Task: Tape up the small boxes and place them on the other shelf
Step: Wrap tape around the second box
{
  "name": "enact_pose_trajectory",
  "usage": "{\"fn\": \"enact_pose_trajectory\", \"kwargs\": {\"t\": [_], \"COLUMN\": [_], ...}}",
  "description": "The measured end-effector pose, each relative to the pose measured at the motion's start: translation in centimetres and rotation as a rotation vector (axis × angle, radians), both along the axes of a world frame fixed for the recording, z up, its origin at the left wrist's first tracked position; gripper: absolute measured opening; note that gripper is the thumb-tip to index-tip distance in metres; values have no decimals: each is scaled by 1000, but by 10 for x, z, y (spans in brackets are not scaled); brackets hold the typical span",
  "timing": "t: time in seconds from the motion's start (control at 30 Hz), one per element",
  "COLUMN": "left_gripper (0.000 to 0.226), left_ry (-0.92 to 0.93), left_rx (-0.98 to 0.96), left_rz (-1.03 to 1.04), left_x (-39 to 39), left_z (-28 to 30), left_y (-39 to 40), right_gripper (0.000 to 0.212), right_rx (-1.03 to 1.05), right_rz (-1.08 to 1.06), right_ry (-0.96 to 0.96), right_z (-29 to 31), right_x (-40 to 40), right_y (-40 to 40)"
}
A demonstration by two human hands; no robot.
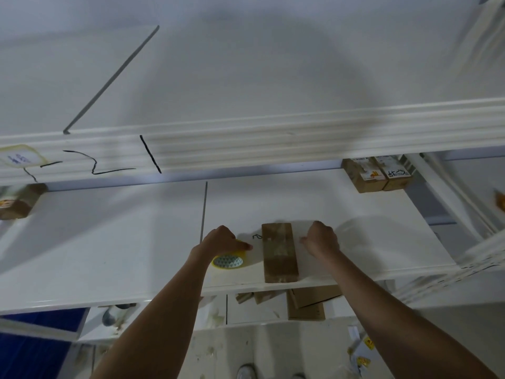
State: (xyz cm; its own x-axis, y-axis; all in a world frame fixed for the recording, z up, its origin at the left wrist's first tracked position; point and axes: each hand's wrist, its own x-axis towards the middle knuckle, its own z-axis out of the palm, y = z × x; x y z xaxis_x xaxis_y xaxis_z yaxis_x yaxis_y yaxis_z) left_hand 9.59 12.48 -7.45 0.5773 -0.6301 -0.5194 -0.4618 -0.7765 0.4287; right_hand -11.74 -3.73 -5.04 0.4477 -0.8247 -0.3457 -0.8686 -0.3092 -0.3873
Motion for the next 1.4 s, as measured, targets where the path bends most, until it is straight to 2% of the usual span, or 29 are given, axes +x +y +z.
{"fn": "enact_pose_trajectory", "kwargs": {"t": [0.07, 0.13, 0.23, 0.47, 0.53, 0.63, 0.73, 0.8, 0.97, 1.07, 1.2, 1.33, 1.4], "left_gripper": [59, 60, 60, 56, 57, 58, 56, 55, 56, 57, 57, 60, 60], "left_ry": [-1, -4, -4, -16, -20, -23, -19, -24, -9, 4, 35, 63, 68], "left_rx": [-3, 0, -2, -11, -12, -8, -16, -17, -1, -16, -41, -62, -75], "left_rz": [1, -8, -10, -12, -10, -12, -14, -23, -6, -6, -6, -12, -8], "left_x": [1, -1, 0, -2, -3, -2, -3, -3, -1, 1, 2, 4, 3], "left_z": [0, 0, -1, -1, -3, -4, -4, -4, -5, -5, -5, -5, -3], "left_y": [0, 0, 0, 1, 0, 0, 0, 1, 2, 4, 5, 6, 7], "right_gripper": [24, 25, 20, 18, 16, 15, 22, 25, 8, 10, 23, 10, 10], "right_rx": [-111, -105, -70, -21, 6, -71, -74, -32, -3, 99, 115, 99, 100], "right_rz": [30, 28, 16, -105, -171, -186, -101, -45, 86, 130, 169, 185, 205], "right_ry": [157, 283, 290, 85, -68, -386, -641, -733, -780, -803, -774, -802, -819], "right_z": [-2, -8, -17, -28, -27, -14, 3, 4, -26, -33, -42, -39, -39], "right_x": [-13, -22, -31, -43, -39, -19, 11, 29, 38, 30, 27, 25, 24], "right_y": [-4, -6, -5, -11, -13, 2, 38, 63, 97, 97, 91, 87, 86]}}
